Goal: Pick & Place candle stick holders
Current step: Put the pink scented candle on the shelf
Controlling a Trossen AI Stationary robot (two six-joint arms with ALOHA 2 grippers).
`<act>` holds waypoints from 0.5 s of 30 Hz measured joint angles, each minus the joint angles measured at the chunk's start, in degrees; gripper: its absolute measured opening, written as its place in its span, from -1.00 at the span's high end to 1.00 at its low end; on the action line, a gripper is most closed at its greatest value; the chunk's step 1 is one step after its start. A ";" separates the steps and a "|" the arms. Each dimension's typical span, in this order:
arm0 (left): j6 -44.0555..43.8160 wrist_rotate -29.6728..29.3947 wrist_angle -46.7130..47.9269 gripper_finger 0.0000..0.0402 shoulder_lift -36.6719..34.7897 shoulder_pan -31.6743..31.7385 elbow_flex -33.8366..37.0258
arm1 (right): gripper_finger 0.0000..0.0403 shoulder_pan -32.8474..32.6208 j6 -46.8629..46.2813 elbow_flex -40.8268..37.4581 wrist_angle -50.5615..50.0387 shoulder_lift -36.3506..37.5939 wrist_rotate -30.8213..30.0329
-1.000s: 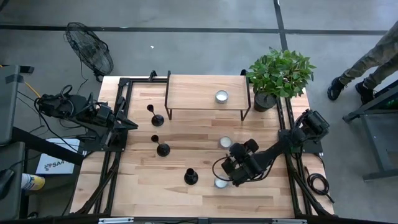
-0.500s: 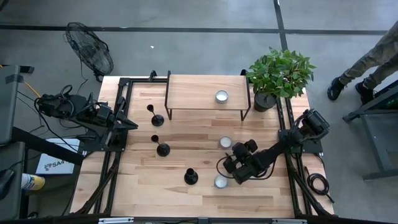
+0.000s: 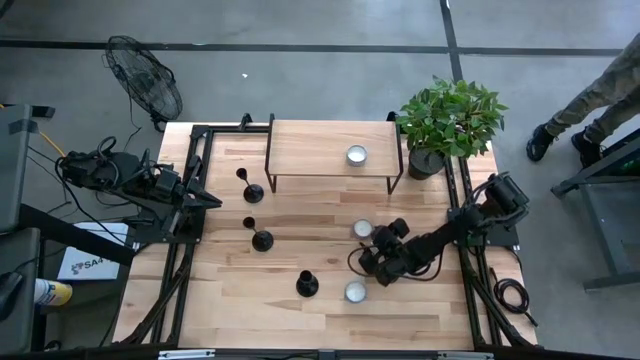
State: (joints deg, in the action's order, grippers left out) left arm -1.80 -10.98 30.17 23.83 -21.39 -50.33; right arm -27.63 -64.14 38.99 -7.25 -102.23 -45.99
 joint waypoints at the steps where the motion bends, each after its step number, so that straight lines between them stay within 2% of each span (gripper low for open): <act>1: 0.00 0.00 0.00 0.87 0.00 -0.02 0.00 | -0.68 0.25 0.38 -0.38 0.79 0.04 0.41; 15: 0.00 0.00 0.00 0.87 0.00 0.00 0.00 | -0.67 0.58 1.90 -5.08 7.72 0.13 1.81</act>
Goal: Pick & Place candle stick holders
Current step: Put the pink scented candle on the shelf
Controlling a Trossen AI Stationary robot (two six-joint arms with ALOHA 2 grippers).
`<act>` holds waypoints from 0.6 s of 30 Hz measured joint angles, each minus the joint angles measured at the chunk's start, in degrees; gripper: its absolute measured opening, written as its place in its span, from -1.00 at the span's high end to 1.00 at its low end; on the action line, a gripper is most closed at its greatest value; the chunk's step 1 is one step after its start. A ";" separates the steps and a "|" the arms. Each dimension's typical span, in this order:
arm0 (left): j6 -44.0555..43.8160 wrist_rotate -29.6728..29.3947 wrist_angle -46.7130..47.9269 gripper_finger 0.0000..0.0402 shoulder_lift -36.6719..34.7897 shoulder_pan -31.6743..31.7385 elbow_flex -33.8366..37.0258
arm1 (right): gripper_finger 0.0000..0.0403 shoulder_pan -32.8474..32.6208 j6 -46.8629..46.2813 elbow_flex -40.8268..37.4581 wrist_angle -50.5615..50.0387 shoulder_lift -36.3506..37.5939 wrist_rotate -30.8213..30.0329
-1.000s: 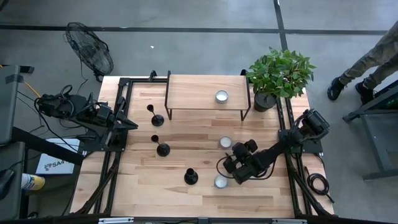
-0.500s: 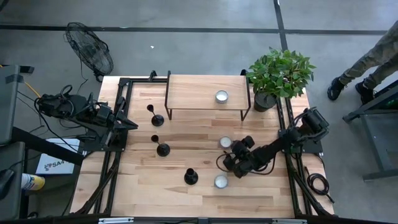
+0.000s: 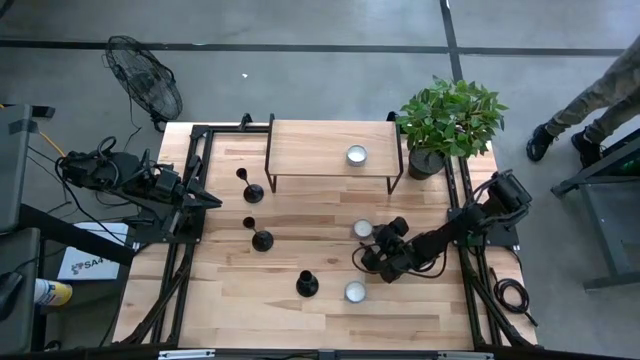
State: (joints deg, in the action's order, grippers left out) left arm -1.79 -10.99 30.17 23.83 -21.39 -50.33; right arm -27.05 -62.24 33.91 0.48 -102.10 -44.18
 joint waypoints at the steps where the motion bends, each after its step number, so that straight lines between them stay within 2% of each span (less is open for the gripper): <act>1: 0.00 0.00 0.00 0.87 0.00 -0.01 0.00 | -0.67 0.00 0.19 -0.08 0.19 0.00 -0.01; 18: -0.01 0.00 0.00 0.87 0.00 -0.01 0.00 | -0.67 0.46 1.27 -0.22 0.76 -0.11 1.28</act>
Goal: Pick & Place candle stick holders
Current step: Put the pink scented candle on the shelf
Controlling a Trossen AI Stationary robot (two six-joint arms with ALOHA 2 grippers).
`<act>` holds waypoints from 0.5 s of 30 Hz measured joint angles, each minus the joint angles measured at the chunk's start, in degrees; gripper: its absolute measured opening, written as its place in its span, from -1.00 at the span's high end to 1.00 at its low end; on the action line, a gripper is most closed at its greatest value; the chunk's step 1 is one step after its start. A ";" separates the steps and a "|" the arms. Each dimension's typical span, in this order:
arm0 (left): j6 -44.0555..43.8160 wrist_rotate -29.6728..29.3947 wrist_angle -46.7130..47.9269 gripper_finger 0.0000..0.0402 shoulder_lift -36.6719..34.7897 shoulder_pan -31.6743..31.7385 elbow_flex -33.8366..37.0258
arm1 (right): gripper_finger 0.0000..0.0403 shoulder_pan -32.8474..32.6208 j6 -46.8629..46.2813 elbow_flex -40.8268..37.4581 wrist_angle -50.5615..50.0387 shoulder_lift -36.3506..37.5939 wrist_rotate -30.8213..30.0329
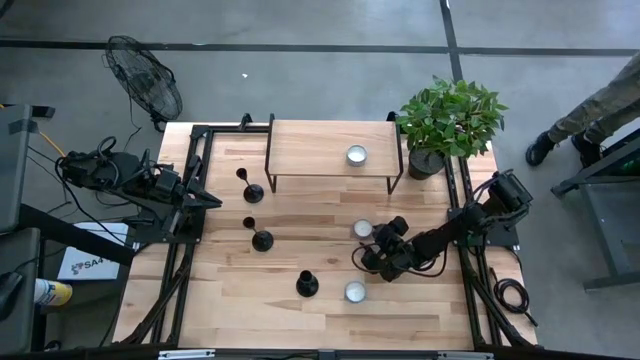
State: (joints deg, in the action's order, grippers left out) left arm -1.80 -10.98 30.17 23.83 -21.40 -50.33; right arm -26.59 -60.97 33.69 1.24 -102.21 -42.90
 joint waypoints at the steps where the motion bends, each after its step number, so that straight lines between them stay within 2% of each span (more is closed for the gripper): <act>1: 0.01 -0.01 0.00 0.87 0.00 0.00 0.00 | -0.67 0.16 -0.08 0.00 -0.02 0.00 0.02; 15: 0.02 0.00 0.00 0.87 0.00 0.01 0.00 | -0.89 0.70 -2.64 0.09 0.26 0.02 0.75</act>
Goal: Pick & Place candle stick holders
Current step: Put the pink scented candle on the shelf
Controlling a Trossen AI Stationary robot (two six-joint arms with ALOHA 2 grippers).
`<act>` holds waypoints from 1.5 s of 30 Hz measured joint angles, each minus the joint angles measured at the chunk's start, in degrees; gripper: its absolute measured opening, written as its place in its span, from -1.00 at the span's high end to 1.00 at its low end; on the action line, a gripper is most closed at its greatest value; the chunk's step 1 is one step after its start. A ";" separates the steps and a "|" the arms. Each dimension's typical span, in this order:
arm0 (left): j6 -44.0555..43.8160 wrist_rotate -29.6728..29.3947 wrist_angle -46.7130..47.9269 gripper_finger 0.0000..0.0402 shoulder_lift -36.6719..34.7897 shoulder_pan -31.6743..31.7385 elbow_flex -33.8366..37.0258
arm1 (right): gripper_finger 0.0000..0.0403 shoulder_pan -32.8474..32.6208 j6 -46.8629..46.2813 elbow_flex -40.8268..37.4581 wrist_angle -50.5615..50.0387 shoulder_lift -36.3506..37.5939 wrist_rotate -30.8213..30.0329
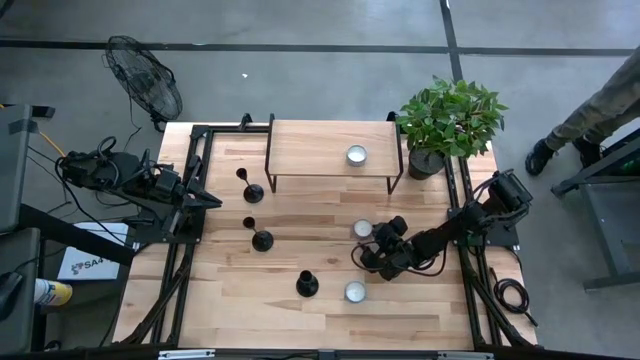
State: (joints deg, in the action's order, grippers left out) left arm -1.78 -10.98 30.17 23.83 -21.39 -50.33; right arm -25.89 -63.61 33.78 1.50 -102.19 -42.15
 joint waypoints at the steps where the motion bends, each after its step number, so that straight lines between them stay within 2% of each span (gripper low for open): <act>1: -0.02 -0.01 0.00 0.87 -0.01 0.00 0.00 | -0.90 0.00 -0.04 0.00 0.00 0.00 -0.17; 21: -0.01 -0.02 0.00 0.87 0.00 0.00 0.00 | -0.90 3.73 5.84 -0.24 2.15 -0.07 0.51; 45: -0.01 -0.01 0.00 0.87 0.00 0.00 0.00 | -0.88 4.84 9.34 -0.24 6.15 -0.28 0.00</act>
State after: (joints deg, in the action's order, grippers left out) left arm -1.79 -10.99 30.17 23.83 -21.39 -50.33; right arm -21.05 -54.27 33.54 7.64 -102.48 -42.16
